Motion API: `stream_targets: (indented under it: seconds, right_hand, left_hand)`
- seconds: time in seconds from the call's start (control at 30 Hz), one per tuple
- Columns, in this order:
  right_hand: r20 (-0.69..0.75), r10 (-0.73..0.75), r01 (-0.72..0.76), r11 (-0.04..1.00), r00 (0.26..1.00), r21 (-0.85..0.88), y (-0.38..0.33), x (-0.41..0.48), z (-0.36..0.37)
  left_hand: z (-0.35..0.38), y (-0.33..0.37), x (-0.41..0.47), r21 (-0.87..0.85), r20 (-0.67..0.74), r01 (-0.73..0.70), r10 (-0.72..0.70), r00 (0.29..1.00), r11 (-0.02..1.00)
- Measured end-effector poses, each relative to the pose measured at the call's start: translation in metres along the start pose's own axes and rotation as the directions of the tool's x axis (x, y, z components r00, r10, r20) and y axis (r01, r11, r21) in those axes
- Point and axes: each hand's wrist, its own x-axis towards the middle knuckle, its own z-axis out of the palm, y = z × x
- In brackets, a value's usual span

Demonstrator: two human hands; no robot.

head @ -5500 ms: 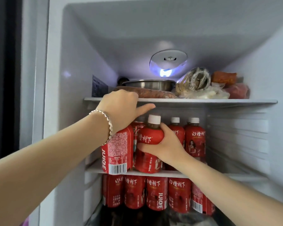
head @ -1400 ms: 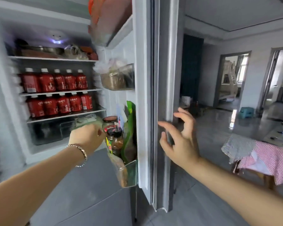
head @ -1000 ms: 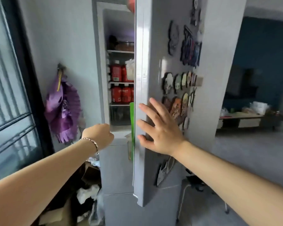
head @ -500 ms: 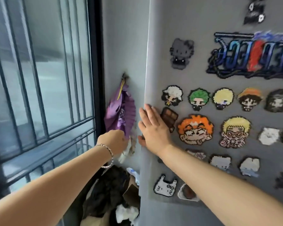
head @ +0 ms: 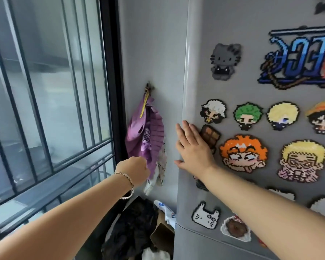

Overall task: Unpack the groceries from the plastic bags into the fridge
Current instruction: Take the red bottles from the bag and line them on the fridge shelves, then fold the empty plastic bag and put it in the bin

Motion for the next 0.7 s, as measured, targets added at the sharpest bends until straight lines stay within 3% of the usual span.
stream_targets:
  seconds: [0.13,0.23,0.3,0.37,0.43,0.5,0.6,0.7]
  right_hand:
    - [0.046,0.070,-0.071,0.997,0.996,0.023,-0.008,-0.001,-0.008]
    - [-0.042,0.003,0.007,0.971,0.999,0.239,-0.020,-0.004,-0.018]
    - [0.144,-0.185,0.100,0.883,0.972,0.459,-0.035,-0.005,-0.032]
    - [0.400,-0.340,0.030,0.792,0.851,0.610,-0.054,-0.004,-0.045]
    - [0.505,-0.415,-0.044,0.738,0.757,0.673,-0.069,0.000,-0.059]
    - [0.486,-0.505,0.009,0.701,0.713,0.713,-0.083,0.006,-0.076]
    - [0.320,-0.611,0.168,0.607,0.724,0.777,-0.104,0.010,-0.108]
    - [0.174,-0.695,0.298,0.503,0.697,0.811,-0.130,0.002,-0.151]
  left_hand:
    - [0.000,-0.007,0.002,0.046,0.045,-0.053,0.051,0.998,0.998]
    - [-0.001,-0.018,-0.005,0.097,0.092,-0.093,0.084,0.992,0.991]
    - [0.001,-0.029,-0.011,0.156,0.143,-0.110,0.088,0.986,0.982]
    - [0.000,-0.044,-0.023,0.212,0.173,-0.094,0.057,0.983,0.973]
    - [-0.005,-0.059,-0.040,0.204,0.175,-0.013,-0.024,0.984,0.979]
    - [-0.015,-0.072,-0.065,0.195,0.148,0.062,-0.091,0.985,0.979]
    - [-0.027,-0.095,-0.109,0.164,0.092,0.217,-0.234,0.968,0.962]
    - [-0.028,-0.118,-0.172,0.127,0.040,0.408,-0.416,0.908,0.904]
